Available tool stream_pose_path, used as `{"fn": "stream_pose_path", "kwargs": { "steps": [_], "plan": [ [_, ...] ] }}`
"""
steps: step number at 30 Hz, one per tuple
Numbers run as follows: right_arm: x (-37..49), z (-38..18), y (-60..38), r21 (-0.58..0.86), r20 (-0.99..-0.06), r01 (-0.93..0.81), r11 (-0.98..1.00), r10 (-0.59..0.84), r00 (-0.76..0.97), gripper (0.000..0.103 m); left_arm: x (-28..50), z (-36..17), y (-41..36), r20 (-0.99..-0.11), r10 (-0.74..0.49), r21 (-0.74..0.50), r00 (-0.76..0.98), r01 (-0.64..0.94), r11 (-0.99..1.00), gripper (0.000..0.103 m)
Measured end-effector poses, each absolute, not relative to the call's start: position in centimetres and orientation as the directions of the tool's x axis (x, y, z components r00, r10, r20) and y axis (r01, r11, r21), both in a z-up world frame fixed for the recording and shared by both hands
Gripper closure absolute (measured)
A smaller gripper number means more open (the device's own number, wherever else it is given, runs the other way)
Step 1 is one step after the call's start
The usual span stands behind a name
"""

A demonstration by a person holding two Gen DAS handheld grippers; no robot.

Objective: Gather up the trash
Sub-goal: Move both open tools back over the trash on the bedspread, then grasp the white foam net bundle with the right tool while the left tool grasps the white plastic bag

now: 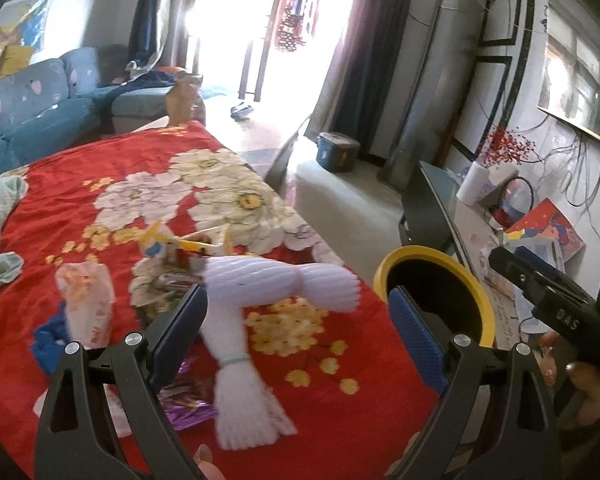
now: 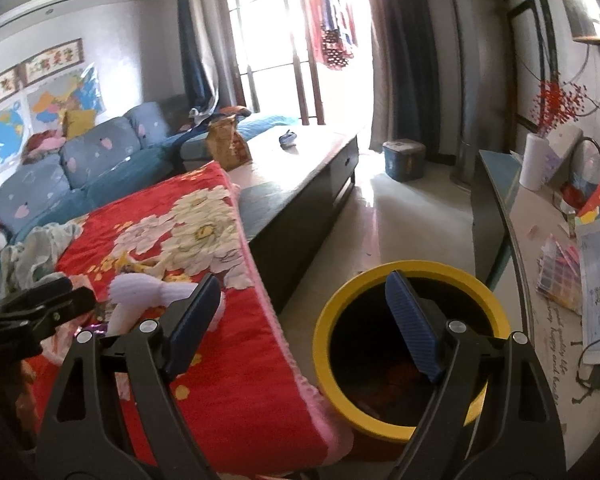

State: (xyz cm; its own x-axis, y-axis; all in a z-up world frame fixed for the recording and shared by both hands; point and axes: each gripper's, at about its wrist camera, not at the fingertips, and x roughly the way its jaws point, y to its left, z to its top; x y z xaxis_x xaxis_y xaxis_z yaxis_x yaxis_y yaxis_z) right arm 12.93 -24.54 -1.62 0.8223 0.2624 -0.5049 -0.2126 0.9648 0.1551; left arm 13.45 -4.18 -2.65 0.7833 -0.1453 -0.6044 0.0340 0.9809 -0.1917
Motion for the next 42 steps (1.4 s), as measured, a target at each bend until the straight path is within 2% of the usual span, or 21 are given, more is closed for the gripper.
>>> {"fn": "stream_pose_path", "kwargs": {
  "steps": [13, 24, 28, 32, 37, 42],
  "plan": [
    [11.9, -1.8, -20.0, 0.157, -0.514, -0.328, 0.932, 0.360, 0.778, 0.027, 12.1, -2.4, 1.1, -0.606, -0.041, -0.162, 0.795, -0.073, 0.984, 0.012],
    [11.0, -3.6, -14.0, 0.223, -0.577, -0.463, 0.858, 0.499, 0.647, 0.027, 9.9, -3.3, 7.5, -0.630, 0.083, -0.113, 0.772, -0.197, 0.974, 0.012],
    [10.8, -4.0, -12.0, 0.172, -0.579, -0.497, 0.851, 0.495, 0.647, 0.027, 8.6, -4.0, 10.2, -0.643, 0.120, -0.107, 0.756, -0.244, 0.964, 0.012],
    [12.6, -4.4, -11.7, 0.092, -0.589, -0.472, 0.877, 0.431, 0.684, 0.027, 7.1, -5.1, 12.5, -0.663, 0.137, -0.109, 0.736, -0.276, 0.955, 0.012],
    [16.5, -5.8, -11.0, -0.037, -0.636, -0.462, 0.886, 0.336, 0.695, 0.027, 5.3, -6.4, 14.8, -0.694, 0.121, -0.149, 0.710, -0.307, 0.940, 0.012],
    [18.6, -7.3, -9.4, -0.108, -0.685, -0.520, 0.847, 0.316, 0.656, 0.027, 4.4, -7.2, 16.4, -0.703, 0.071, -0.216, 0.707, -0.308, 0.927, 0.016]
  ]
}}
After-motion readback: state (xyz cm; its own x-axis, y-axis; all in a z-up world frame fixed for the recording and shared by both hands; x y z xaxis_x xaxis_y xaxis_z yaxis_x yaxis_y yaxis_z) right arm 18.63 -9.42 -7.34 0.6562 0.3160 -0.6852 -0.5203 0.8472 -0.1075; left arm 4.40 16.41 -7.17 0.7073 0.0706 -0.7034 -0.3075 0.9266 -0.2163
